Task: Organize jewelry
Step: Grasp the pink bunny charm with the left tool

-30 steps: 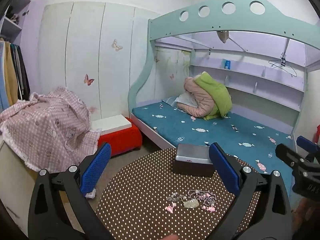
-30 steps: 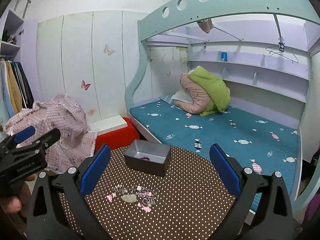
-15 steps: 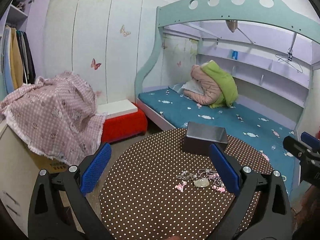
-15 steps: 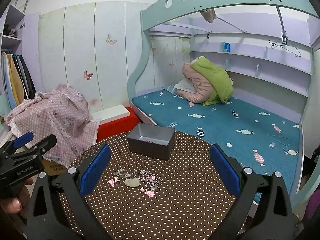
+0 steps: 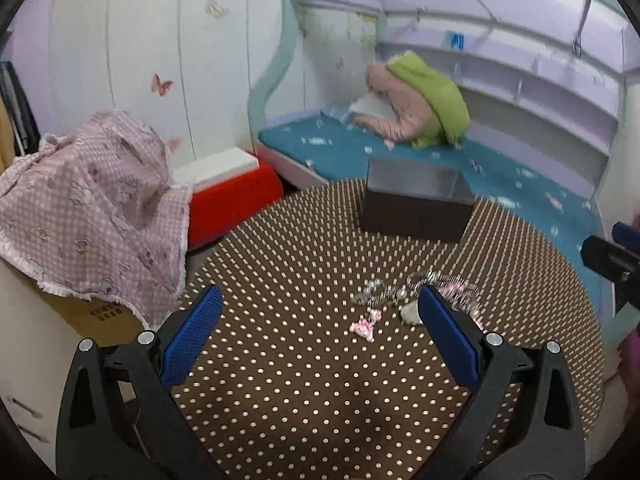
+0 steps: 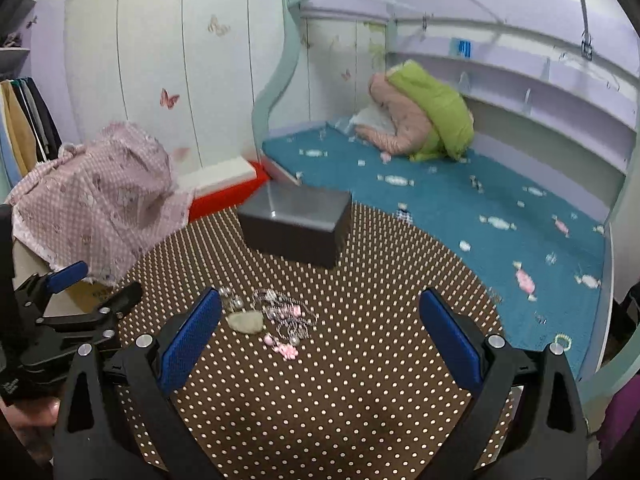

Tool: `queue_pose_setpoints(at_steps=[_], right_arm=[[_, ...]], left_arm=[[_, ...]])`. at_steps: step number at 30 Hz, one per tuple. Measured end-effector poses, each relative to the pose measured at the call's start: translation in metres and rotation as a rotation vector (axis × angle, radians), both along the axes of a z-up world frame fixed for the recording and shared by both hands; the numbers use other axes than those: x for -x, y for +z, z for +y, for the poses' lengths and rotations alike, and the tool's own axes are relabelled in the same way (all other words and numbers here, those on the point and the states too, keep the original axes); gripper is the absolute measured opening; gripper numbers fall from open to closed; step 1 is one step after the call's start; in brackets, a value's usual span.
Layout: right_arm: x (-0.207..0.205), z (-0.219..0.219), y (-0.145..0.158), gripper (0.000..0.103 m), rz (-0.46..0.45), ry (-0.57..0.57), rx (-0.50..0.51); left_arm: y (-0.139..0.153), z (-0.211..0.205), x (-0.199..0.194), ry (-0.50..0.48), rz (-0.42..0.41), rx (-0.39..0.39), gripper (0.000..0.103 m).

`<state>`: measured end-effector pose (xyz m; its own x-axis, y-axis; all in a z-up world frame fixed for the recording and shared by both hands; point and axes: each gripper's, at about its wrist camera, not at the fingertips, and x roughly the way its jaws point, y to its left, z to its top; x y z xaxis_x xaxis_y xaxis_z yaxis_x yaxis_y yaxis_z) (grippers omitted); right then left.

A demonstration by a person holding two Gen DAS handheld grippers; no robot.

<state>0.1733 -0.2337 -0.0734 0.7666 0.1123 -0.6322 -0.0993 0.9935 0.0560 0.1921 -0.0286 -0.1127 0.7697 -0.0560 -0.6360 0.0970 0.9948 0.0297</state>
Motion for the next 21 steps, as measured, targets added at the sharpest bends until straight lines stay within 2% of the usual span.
queue_pose_setpoints(at_steps=[11, 17, 18, 19, 20, 21], right_arm=[[-0.027, -0.004, -0.051, 0.095, 0.161, 0.041, -0.009], [-0.036, -0.005, -0.072, 0.095, 0.221, 0.072, -0.009], [-0.038, -0.004, -0.076, 0.095, 0.233, 0.083, -0.004], [-0.039, -0.002, -0.08, 0.095, 0.243, 0.097, -0.002], [-0.041, 0.0, -0.083, 0.095, 0.251, 0.111, 0.0], [-0.042, 0.003, -0.087, 0.095, 0.258, 0.128, 0.007]], left_arm=[[-0.067, -0.011, -0.047, -0.055, 0.172, -0.014, 0.098], [-0.084, -0.02, -0.058, -0.085, 0.225, -0.009, 0.097], [-0.086, -0.022, -0.06, -0.087, 0.23, -0.011, 0.093], [-0.089, -0.024, -0.063, -0.096, 0.247, -0.008, 0.077], [-0.092, -0.025, -0.065, -0.106, 0.267, -0.003, 0.068], [-0.092, -0.026, -0.066, -0.113, 0.264, -0.007, 0.068]])
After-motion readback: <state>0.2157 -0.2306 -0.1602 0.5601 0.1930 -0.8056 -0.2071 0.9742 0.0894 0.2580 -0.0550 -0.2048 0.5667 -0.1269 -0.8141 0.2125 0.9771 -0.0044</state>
